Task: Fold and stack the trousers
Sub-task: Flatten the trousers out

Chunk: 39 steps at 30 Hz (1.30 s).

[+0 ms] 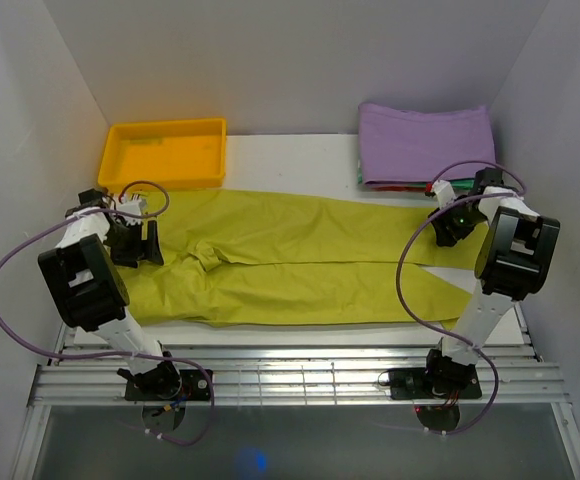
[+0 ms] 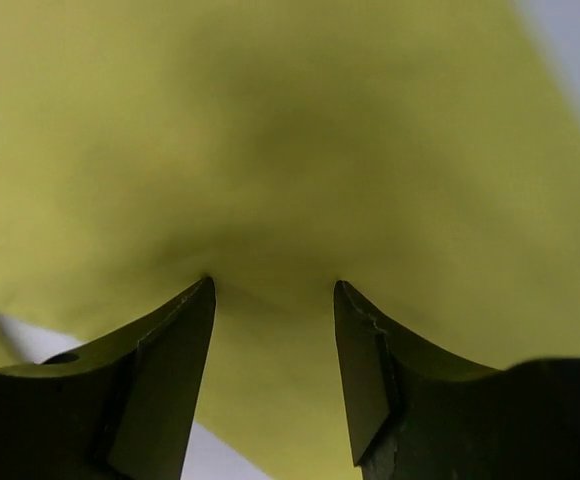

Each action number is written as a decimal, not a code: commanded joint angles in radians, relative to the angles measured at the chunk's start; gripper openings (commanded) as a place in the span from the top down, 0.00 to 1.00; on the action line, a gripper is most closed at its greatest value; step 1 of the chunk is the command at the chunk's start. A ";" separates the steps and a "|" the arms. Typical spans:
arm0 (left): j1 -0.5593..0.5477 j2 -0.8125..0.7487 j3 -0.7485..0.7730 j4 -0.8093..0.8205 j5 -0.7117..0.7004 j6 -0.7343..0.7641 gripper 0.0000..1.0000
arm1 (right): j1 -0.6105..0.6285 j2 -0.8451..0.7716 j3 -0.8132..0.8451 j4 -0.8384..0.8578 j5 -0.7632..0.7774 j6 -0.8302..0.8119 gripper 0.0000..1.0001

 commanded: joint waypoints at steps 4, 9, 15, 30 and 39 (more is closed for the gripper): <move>0.017 0.052 0.026 0.064 -0.023 -0.034 0.13 | 0.024 0.208 0.195 0.165 0.130 0.177 0.41; 0.017 0.176 0.226 0.062 0.034 -0.124 0.14 | 0.027 0.216 0.378 0.106 0.081 0.220 0.35; 0.017 0.199 0.353 0.024 0.082 -0.168 0.12 | 0.028 0.022 0.407 -0.140 -0.030 0.169 0.24; 0.023 -0.101 0.049 0.055 0.036 -0.066 0.07 | -0.099 -0.381 -0.252 -0.407 0.156 -0.171 0.17; 0.020 -0.108 0.035 0.044 0.056 -0.049 0.07 | -0.438 -0.355 -0.092 -0.607 0.148 -0.533 0.10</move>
